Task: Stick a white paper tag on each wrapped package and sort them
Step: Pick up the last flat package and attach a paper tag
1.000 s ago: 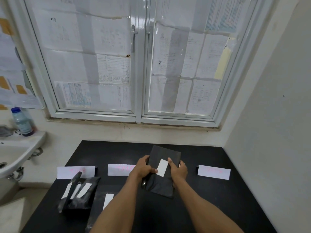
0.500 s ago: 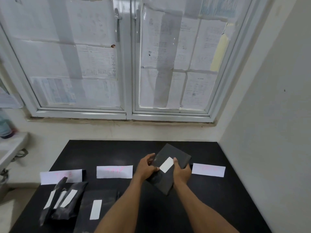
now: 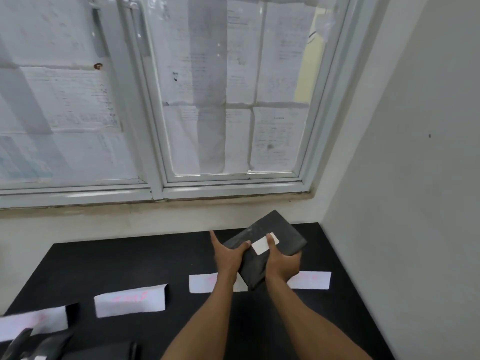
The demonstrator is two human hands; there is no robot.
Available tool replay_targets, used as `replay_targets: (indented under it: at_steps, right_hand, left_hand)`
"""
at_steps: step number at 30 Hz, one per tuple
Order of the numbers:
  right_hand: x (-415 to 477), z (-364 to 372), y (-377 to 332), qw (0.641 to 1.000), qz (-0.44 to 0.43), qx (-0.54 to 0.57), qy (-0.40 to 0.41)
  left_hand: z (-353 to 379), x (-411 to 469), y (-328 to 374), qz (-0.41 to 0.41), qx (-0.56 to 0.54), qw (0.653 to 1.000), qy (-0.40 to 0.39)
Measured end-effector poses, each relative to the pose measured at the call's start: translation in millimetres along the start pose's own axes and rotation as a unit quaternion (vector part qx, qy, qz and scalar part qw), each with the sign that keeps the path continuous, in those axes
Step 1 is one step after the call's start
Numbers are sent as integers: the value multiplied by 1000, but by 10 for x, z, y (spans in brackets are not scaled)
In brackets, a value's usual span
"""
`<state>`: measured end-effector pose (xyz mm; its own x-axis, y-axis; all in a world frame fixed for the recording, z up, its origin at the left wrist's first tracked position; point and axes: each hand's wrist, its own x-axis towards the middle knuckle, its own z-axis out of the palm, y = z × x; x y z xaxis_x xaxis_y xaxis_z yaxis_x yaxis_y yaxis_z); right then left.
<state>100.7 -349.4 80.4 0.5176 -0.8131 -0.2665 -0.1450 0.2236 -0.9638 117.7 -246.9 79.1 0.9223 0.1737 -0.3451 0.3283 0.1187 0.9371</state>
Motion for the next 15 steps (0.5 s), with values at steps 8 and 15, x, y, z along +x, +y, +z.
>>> replay_targets:
  at_steps: [8,15]
  right_hand:
    - [825,85,-154,997,-28,-47,47]
    - [1587,12,-120,991,7,-122,54]
  left_hand:
    - [863,346,34,14,-8,1000,6]
    - [1330,742,49,23,56,998,-19]
